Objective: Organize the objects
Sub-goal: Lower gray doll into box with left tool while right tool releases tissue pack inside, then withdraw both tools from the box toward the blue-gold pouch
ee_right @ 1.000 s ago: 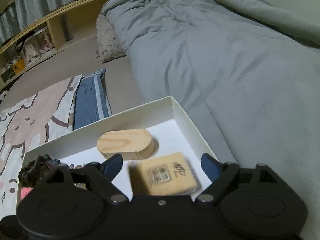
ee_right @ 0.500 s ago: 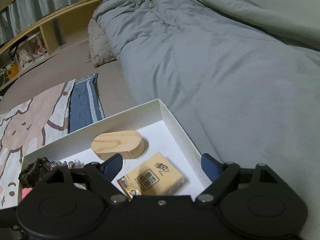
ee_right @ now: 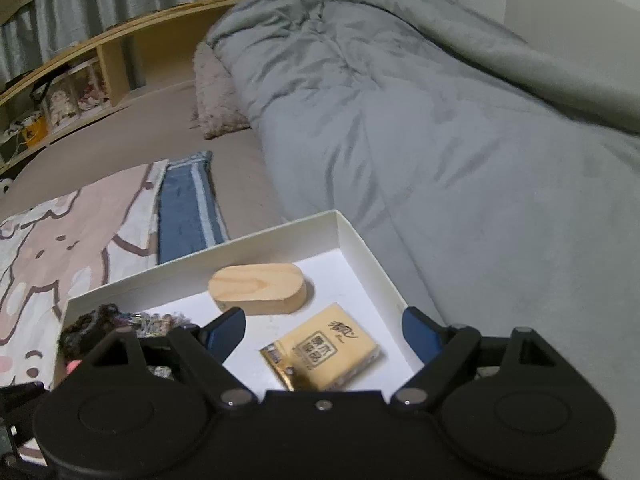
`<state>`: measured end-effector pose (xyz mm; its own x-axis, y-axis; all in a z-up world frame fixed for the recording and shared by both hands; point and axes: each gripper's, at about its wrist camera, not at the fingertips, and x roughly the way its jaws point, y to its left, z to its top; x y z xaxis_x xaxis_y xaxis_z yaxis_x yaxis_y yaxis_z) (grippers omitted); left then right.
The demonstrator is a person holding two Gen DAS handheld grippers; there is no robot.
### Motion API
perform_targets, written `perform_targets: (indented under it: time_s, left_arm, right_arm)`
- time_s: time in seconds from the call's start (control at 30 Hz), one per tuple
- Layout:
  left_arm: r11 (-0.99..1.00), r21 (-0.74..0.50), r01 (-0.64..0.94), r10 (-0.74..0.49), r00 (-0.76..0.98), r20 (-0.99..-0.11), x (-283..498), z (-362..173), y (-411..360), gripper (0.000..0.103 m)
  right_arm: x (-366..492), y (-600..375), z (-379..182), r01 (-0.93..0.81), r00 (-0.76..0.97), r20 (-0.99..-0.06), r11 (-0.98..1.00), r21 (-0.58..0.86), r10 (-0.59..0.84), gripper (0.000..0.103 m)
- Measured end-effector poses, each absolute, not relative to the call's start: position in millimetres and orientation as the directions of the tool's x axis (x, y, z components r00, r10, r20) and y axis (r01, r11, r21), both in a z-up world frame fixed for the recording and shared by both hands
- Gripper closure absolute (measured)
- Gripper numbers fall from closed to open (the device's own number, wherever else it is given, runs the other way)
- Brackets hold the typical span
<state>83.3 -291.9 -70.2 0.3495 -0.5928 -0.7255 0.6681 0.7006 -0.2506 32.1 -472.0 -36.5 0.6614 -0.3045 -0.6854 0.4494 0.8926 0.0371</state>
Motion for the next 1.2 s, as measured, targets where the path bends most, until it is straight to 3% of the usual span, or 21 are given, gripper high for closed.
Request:
perform_targets:
  time_s: [0.43, 0.87, 1.2]
  left_arm:
    - [0.744, -0.214, 0.633, -0.566, 0.427, -0.705, 71.1, -28.6, -246.2, 0.03]
    - [0.778, -0.202, 0.595, -0.551, 0.492, -0.674, 51.1, -1.1, -205.2, 0.002]
    - [0.788, -0.213, 0.577, -0.556, 0.52, -0.648, 40.6, 8.4, -178.0, 0.0]
  right_arm:
    - [3.6, -440.0, -1.6, 0.422, 0.692, -0.651, 0.906, 0.014, -0.312, 0.016]
    - [-47.2, -412.4, 25.7, 0.388, 0.723, -0.605, 0.921, -0.044, -0.333, 0.006]
    - [-75.0, -403.7, 29.3, 0.394, 0.735, -0.592, 0.919, -0.025, -0.331, 0.0]
